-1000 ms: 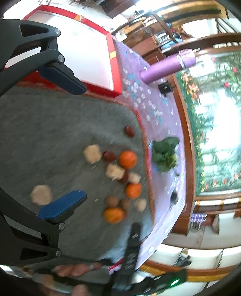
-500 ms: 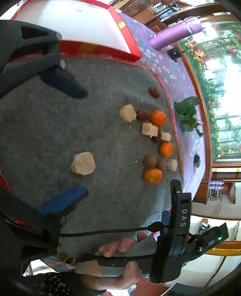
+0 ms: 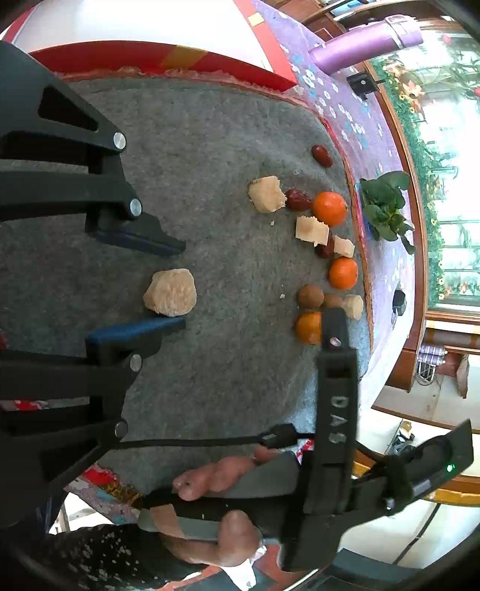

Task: Organize fruits
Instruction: 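Grasp a pale cake cube with the left tool while the right tool grasps a mandarin orange, then carry the cube and orange into the white tray and open both tools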

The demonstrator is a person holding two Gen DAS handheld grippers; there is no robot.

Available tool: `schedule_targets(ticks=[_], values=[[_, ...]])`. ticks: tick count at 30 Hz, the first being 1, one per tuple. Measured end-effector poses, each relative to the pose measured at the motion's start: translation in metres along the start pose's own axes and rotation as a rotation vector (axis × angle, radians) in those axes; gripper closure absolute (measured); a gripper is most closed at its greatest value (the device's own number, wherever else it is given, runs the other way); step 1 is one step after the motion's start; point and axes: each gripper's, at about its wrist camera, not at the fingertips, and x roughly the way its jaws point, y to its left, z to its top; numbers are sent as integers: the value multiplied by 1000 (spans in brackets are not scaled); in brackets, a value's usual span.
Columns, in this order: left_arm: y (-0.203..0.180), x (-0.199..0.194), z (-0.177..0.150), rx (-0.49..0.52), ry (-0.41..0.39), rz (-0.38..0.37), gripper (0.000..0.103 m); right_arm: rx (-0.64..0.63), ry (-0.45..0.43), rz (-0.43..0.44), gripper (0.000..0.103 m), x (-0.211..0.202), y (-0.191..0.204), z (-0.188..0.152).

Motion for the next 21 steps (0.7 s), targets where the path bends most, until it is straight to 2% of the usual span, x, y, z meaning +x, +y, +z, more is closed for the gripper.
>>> schedule_targets(ticks=[3,5,9,10,11,13,18,21], values=[[2,0,1,-17,-1,-21,77,-19,45,8,14,9,4,0],[2,1,3,-21,2,-36,80,-5,104,0,23,22,1,-1],[6,3,5,-40,3,-55,80,-30,93,-46,32,26,6,-1],[7,3,6,-46,3,-61,80,-30,90,-50,46,26,6,-1],[9,3,6,-55,4,-70,80,-26,84,-55,50,26,6,-1],[10,3,5,-58,2,-77,80,0,77,-52,70,25,1,-1],[10,3,5,-64,-1,-86,80,34,69,-26,70,22,-6,0],[11,2,5,-74,-1,-92,80,62,68,35,70,18,-10,-1]])
